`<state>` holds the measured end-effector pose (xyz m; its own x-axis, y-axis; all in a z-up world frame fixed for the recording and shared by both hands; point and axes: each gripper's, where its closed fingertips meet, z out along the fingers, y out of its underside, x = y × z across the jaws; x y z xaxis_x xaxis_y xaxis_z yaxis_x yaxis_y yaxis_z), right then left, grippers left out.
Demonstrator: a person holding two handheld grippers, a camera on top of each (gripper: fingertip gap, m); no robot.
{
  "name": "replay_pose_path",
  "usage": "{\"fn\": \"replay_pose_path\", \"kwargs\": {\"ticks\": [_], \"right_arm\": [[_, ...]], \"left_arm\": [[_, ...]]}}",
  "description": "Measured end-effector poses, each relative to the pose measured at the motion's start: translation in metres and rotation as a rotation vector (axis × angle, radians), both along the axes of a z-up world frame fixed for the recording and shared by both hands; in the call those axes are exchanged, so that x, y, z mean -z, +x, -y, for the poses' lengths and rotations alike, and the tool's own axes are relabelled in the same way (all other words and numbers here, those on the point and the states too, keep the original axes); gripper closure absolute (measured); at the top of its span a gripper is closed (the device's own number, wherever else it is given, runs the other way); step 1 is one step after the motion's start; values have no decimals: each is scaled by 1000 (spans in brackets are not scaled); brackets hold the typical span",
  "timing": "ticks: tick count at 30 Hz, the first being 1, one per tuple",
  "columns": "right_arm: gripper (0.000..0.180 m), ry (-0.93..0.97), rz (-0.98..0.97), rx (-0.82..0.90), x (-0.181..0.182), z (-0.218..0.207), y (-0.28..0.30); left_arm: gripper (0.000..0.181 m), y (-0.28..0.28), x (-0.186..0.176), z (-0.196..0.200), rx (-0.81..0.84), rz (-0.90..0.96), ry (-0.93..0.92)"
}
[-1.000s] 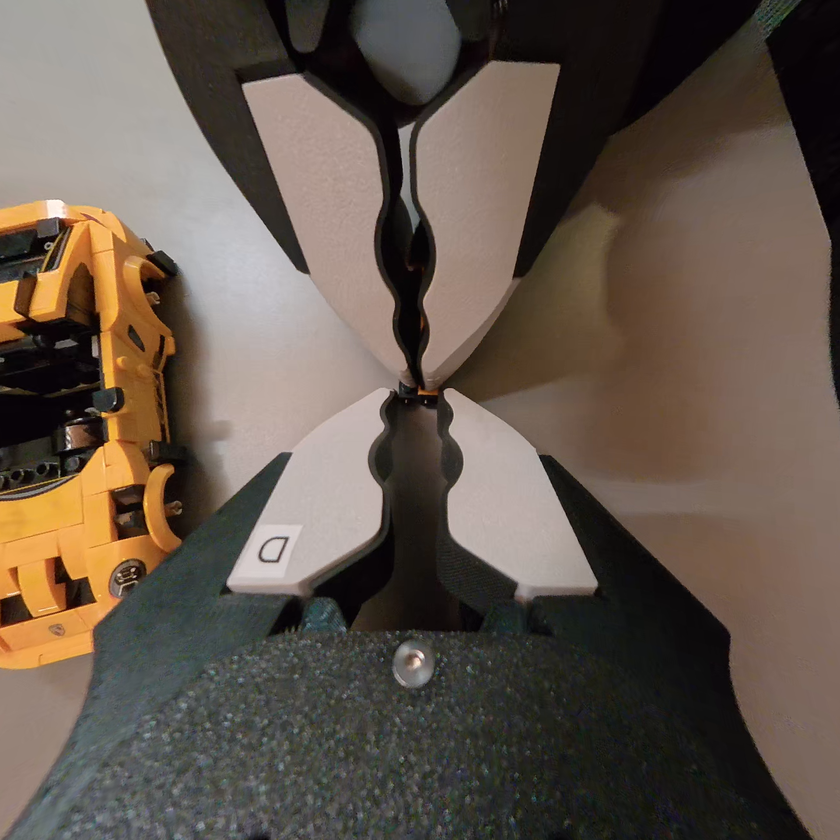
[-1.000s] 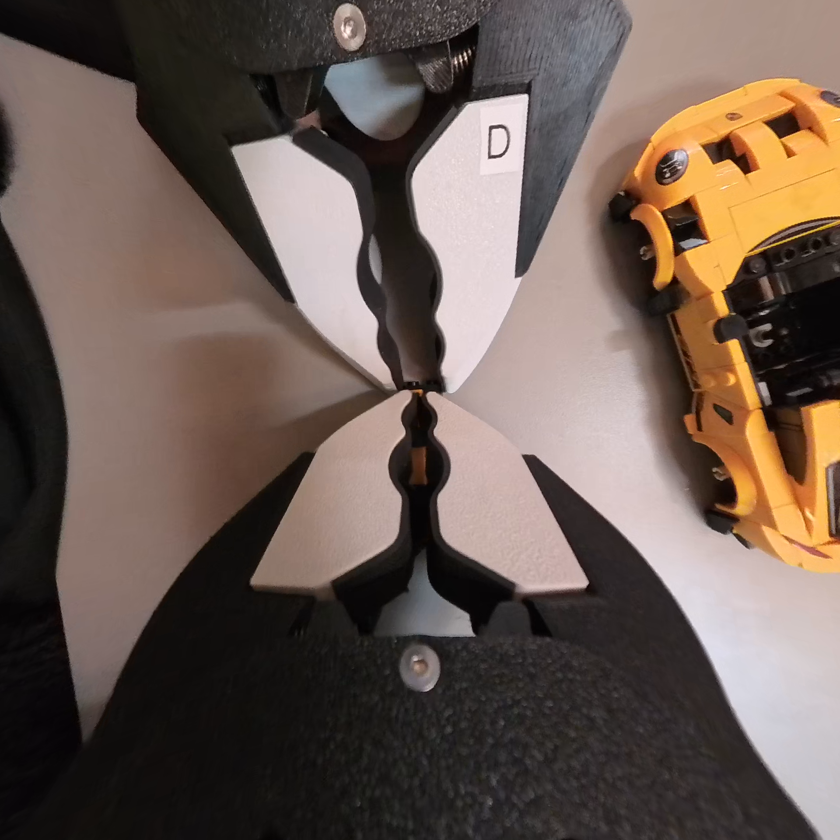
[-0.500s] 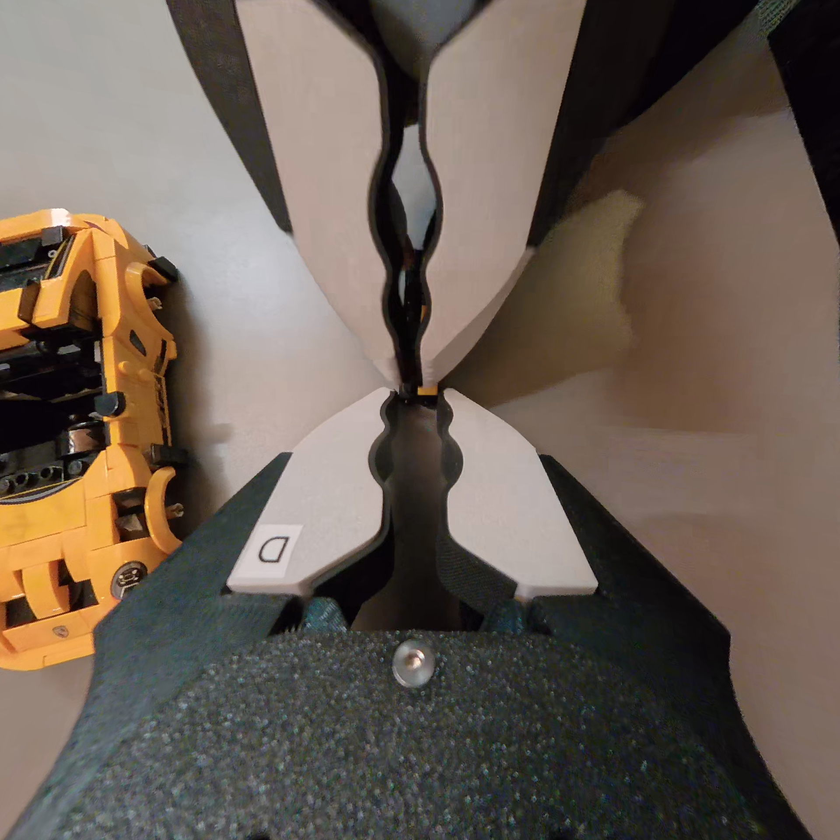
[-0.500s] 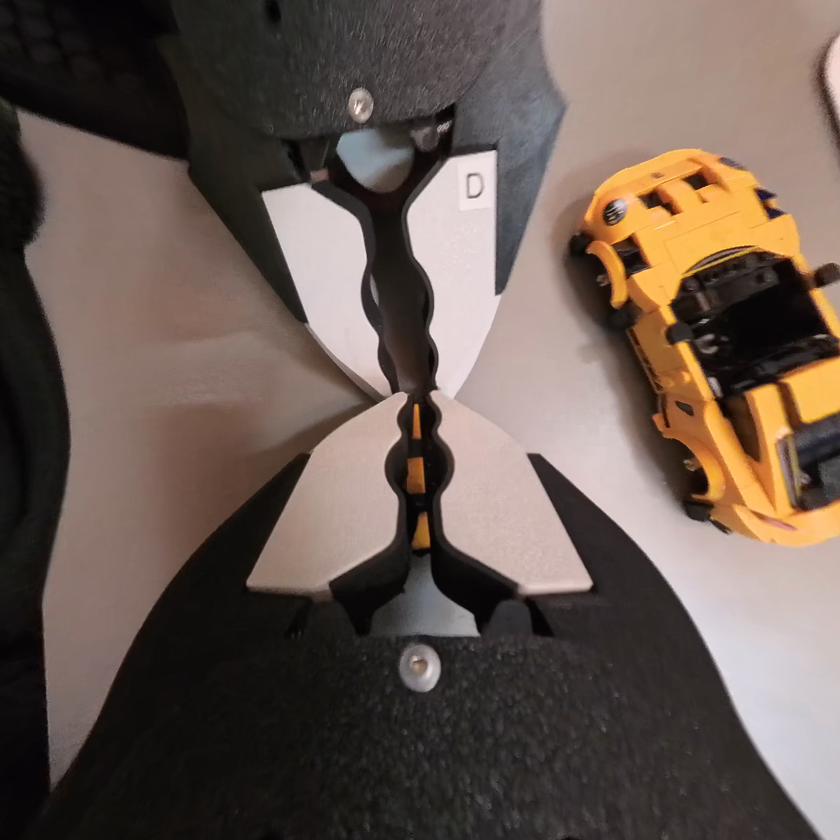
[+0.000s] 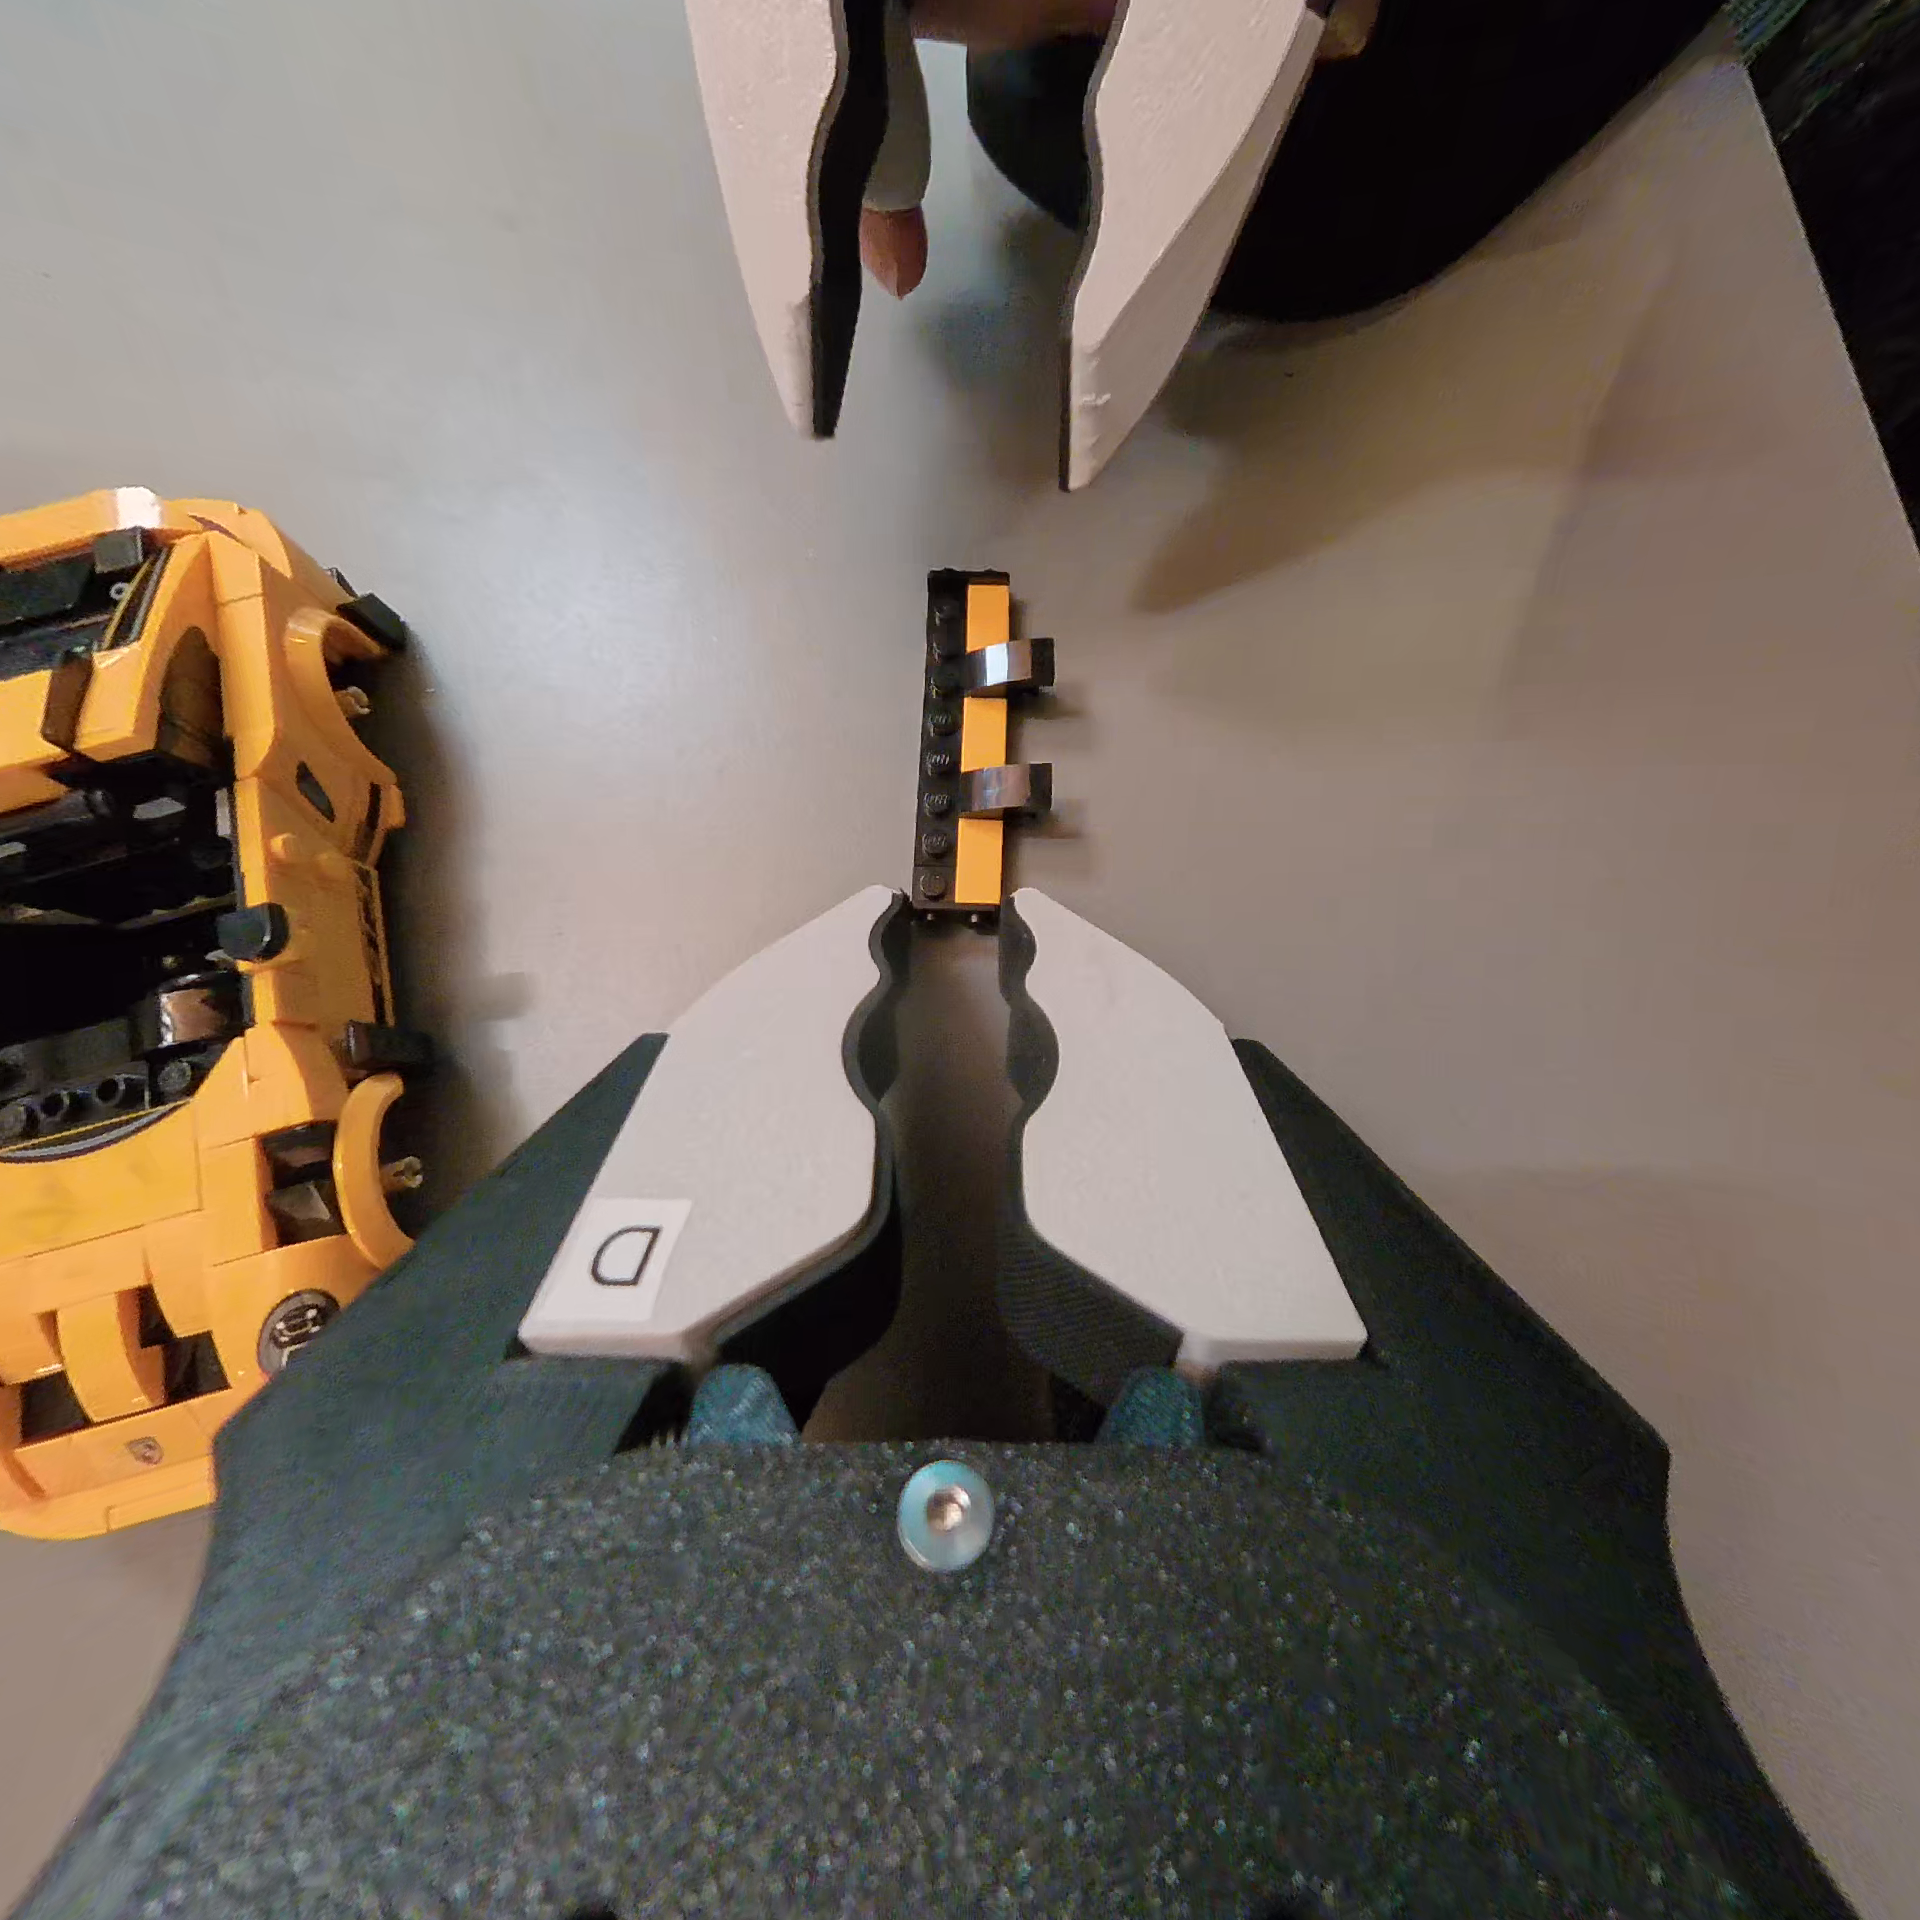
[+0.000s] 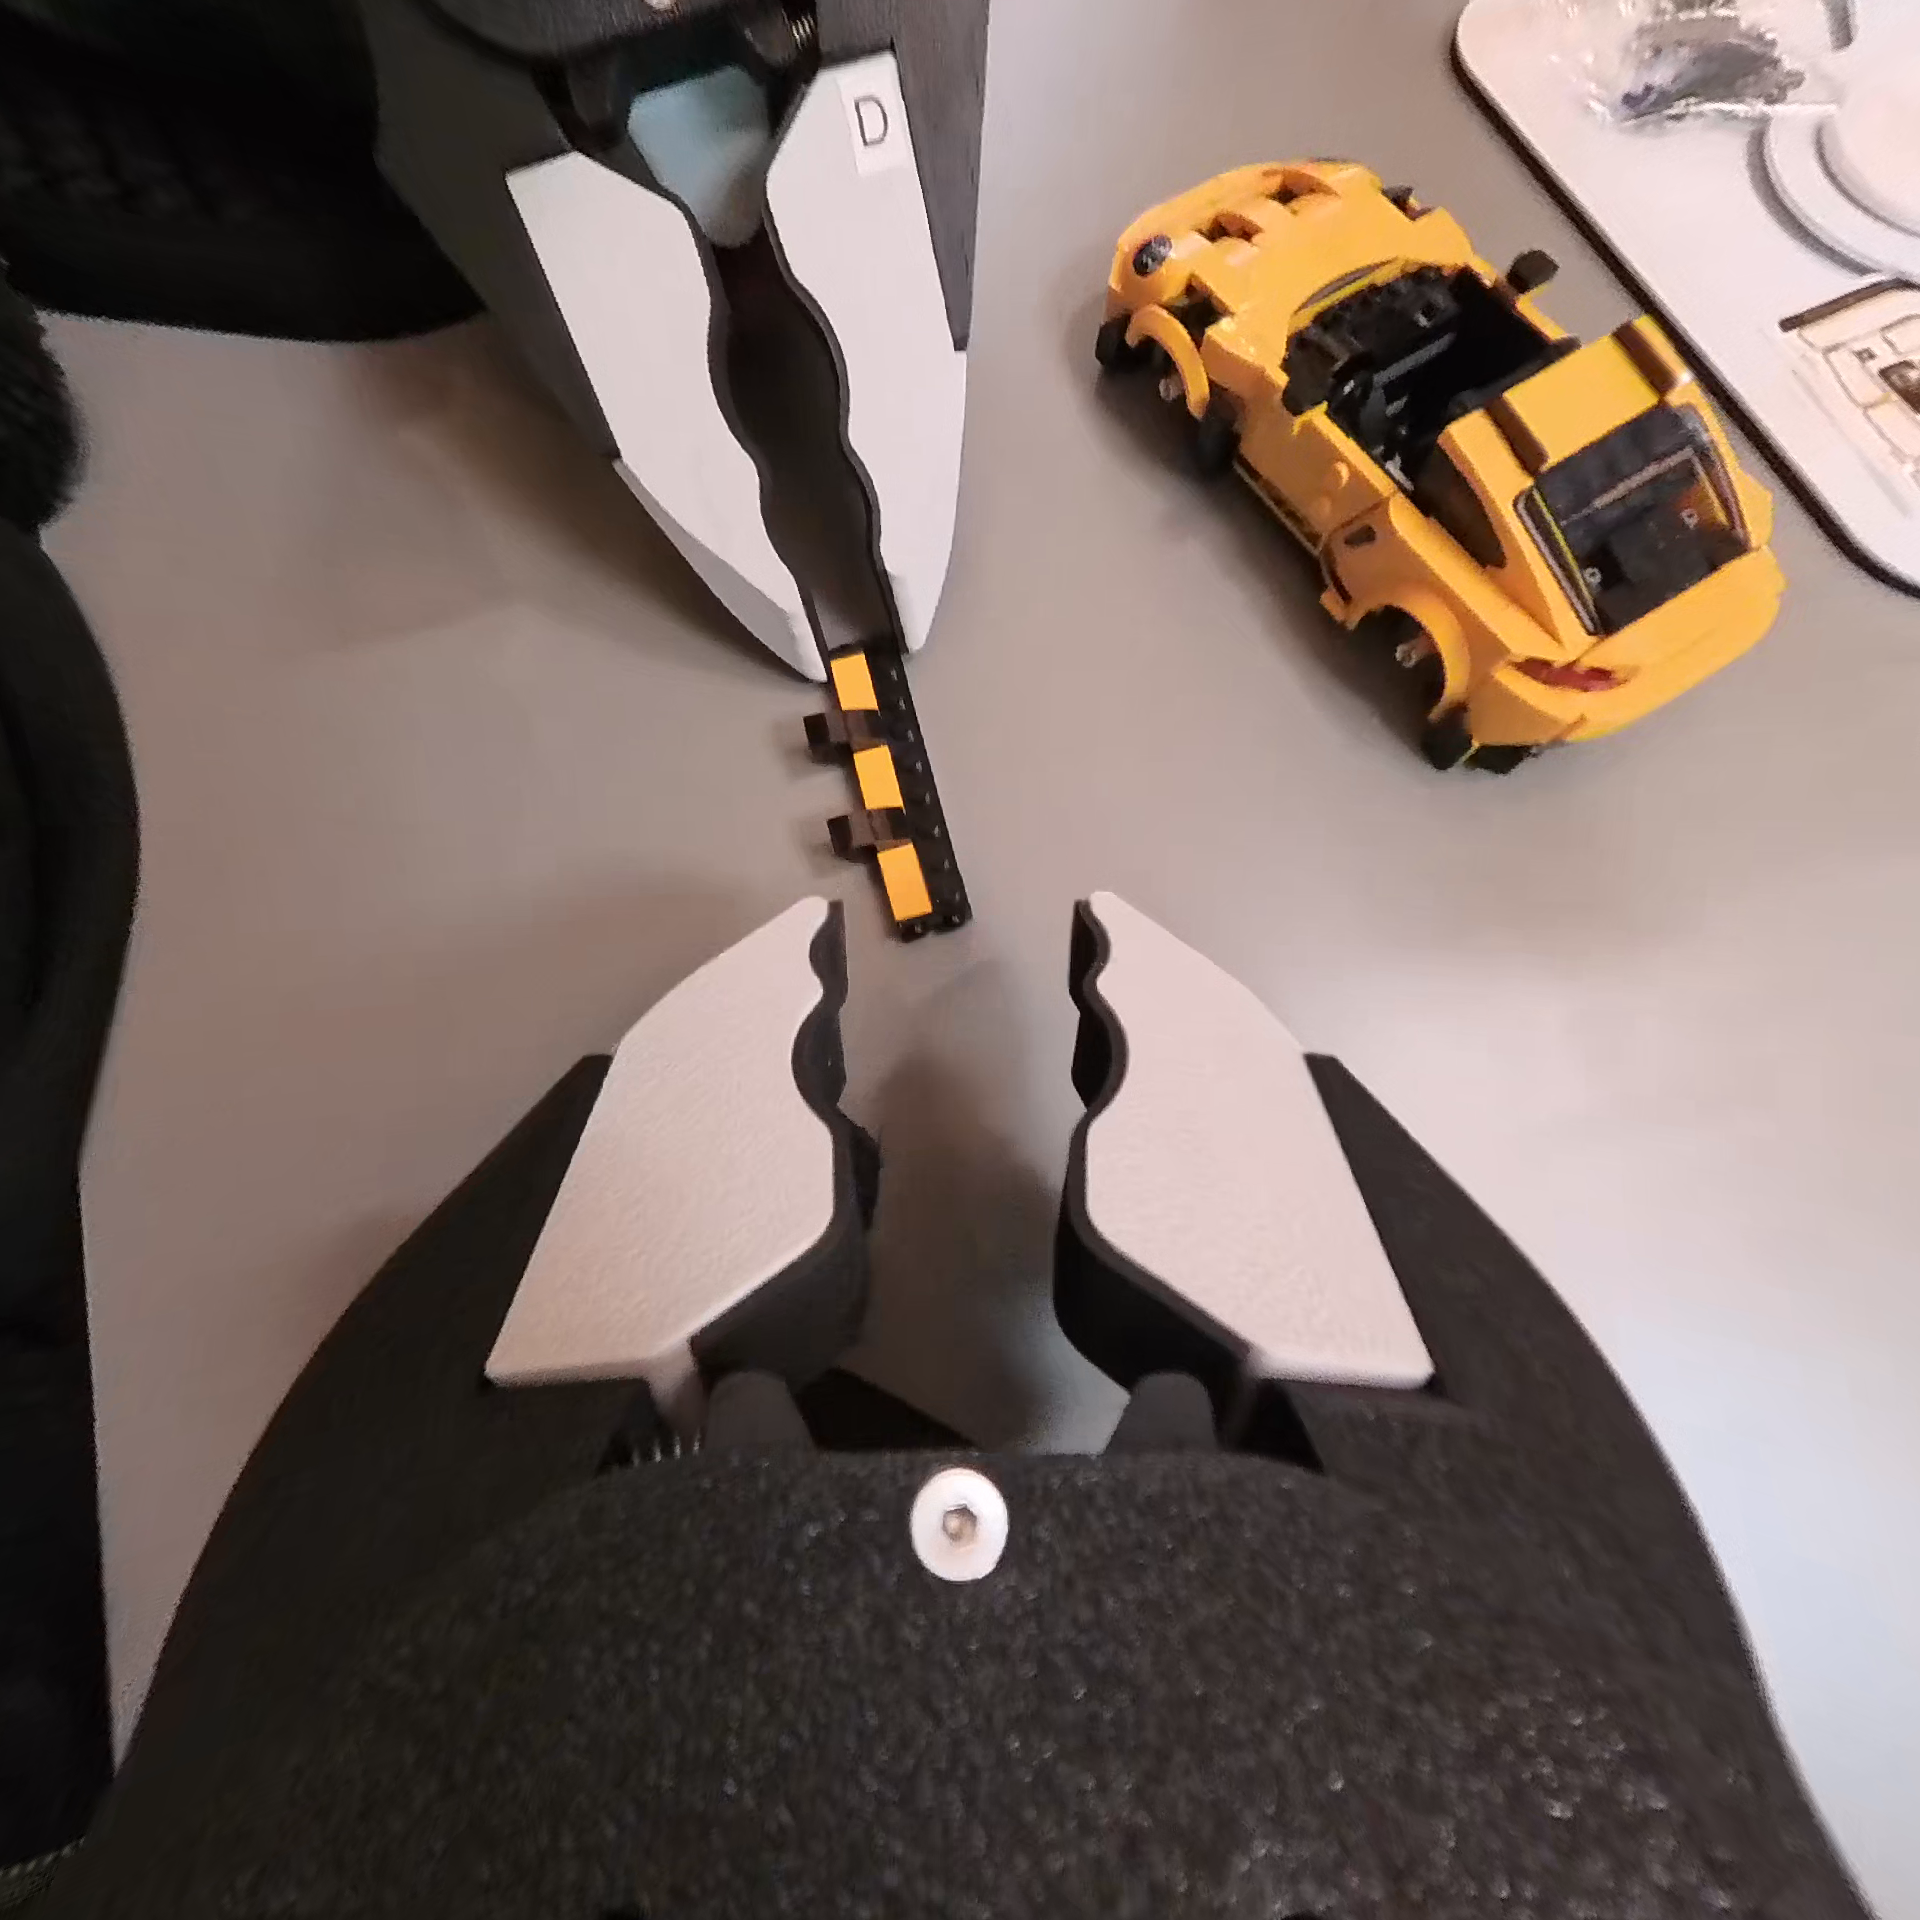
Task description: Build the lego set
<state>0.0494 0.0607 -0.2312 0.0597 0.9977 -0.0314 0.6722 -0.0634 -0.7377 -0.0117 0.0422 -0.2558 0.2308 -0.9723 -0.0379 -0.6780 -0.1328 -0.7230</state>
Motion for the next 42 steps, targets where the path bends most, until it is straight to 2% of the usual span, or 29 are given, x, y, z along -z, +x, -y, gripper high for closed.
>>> {"fn": "replay_pose_path", "kwargs": {"ticks": [10,17,22,32,36,42], "right_arm": [[137,30,137,-90,18,5,0],[139,49,170,-132,23,7,-4],[145,84,131,-138,18,5,-9],[153,311,-28,-131,-17,2,-17],[157,375,-97,-147,-32,4,-22],[166,355,-107,-177,-30,11,-21]], "left_arm": [[165,1,-1,-1,25,-21,78],[165,3,-6,0,19,22,40],[165,6,-19,3,-37,154,-172],[165,9,-47,12,-68,425,-655],[165,10,-54,15,-56,478,-750],[165,8,-58,12,-69,525,-807]]}}
